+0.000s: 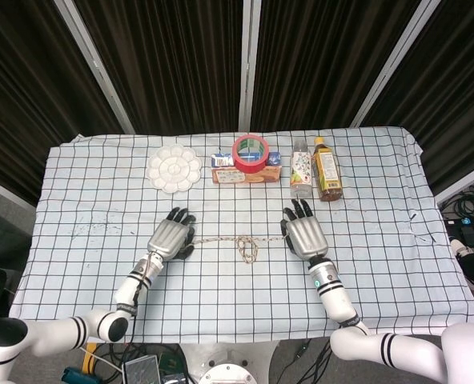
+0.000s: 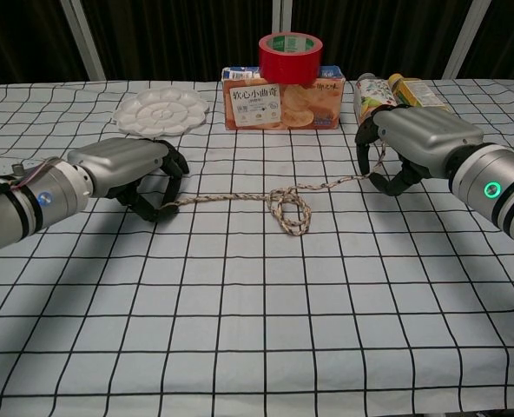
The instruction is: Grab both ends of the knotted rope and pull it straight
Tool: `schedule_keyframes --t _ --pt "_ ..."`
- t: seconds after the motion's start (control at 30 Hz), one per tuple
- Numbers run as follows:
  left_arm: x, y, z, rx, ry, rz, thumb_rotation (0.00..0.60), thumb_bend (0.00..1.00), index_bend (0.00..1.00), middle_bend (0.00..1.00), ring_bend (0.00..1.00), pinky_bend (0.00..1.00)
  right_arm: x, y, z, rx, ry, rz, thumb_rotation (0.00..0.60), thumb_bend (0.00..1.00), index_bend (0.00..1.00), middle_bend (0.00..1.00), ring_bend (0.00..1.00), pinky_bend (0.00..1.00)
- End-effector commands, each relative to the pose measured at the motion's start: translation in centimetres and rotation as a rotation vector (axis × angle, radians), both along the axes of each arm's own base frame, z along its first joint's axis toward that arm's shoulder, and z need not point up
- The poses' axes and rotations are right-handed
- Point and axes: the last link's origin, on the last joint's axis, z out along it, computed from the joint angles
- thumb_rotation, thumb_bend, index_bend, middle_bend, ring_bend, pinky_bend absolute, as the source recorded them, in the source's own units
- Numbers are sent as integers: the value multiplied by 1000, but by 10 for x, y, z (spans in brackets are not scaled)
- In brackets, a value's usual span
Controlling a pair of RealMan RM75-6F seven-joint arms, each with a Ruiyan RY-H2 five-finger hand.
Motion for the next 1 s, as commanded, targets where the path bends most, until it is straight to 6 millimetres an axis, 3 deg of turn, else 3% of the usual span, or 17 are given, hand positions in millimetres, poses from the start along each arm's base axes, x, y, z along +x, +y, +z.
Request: schedule_keyframes --t 0.03,0.4,0.8,1.0 --pt "-1 0 1 -1 -4 0 525 412 603 178 52 0 0 0 0 0 2 0 600 621 651 198 0 0" --pt "-6 -1 10 1 -18 -14 532 446 610 182 51 0 -2 0 9 -19 -8 -5 600 639 652 199 0 0" --pt "-38 -8 53 90 -10 -43 543 446 611 184 52 0 -21 3 51 -96 -42 -43 600 640 653 199 0 0" --pt "-60 -18 79 136 -12 -33 549 446 611 186 52 0 -46 11 73 -135 -34 -90 600 639 653 199 0 0"
